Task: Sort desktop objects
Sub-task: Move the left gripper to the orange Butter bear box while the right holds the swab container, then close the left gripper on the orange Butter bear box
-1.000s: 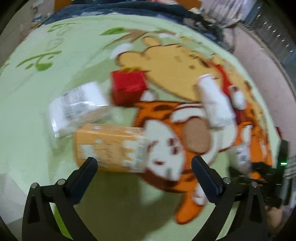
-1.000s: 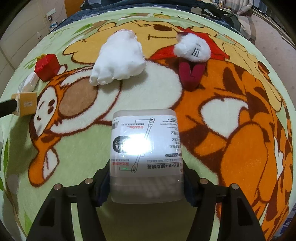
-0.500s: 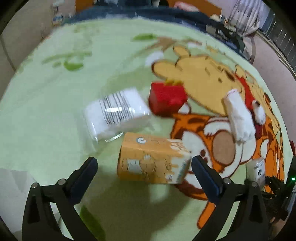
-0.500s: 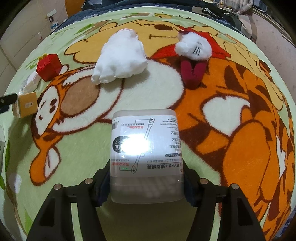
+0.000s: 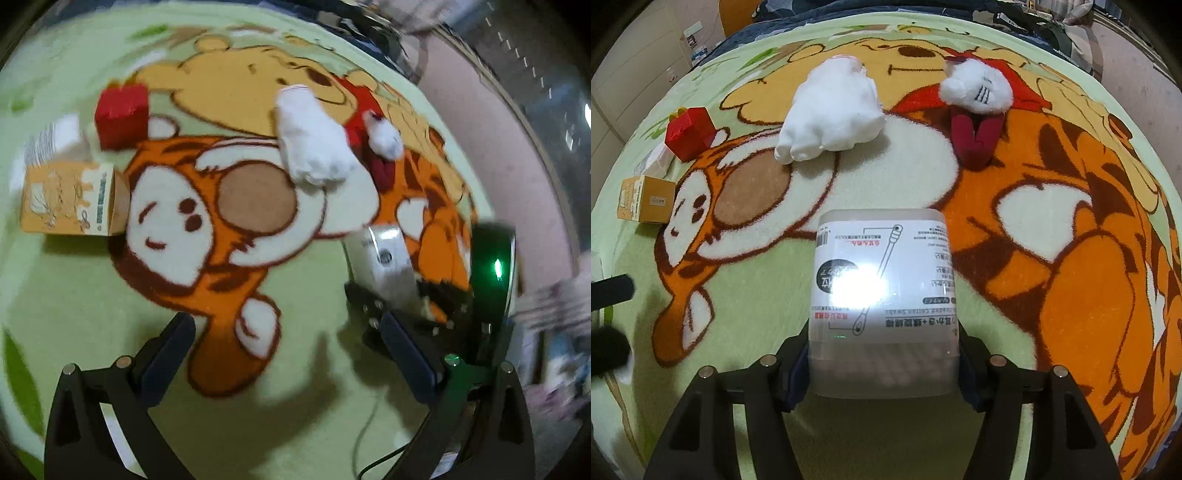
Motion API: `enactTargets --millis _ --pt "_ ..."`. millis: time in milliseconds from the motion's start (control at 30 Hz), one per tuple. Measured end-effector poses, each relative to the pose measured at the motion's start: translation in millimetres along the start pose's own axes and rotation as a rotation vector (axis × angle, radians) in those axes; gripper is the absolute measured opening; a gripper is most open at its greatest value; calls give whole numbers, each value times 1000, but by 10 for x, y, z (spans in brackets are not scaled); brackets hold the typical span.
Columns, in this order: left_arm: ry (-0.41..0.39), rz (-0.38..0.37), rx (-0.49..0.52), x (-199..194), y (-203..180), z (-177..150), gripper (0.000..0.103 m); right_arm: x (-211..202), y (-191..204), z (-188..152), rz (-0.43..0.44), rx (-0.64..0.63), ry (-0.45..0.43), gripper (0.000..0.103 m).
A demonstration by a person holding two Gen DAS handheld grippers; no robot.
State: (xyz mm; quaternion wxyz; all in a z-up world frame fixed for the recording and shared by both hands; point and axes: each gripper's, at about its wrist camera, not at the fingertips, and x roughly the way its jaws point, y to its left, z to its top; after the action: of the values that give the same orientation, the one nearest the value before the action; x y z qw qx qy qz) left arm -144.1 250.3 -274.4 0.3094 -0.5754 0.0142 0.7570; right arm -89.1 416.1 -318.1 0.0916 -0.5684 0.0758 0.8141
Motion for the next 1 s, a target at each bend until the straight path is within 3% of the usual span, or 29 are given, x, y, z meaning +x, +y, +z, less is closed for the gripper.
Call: enactTargets --millis 100,267,400,467,600,833,1000 --pt "-68 214 115 -139 -37 135 101 -5 2 -8 2 -4 -1 66" --pt "-130 382 102 -258 497 798 101 -2 7 -28 -1 8 -6 66" --pt "-42 344 34 -37 968 1119 100 -3 23 -40 -1 9 -1 66" --pt "-3 365 12 80 1052 1064 93 -6 28 -35 1 4 1 66" --pt "22 344 -91 66 1166 674 90 -6 17 -42 9 -3 2 66" --pt "77 167 -165 13 851 6 90 13 20 -34 2 -3 0 66" --pt "19 168 -198 -188 650 -134 89 17 3 -8 1 -6 5 66"
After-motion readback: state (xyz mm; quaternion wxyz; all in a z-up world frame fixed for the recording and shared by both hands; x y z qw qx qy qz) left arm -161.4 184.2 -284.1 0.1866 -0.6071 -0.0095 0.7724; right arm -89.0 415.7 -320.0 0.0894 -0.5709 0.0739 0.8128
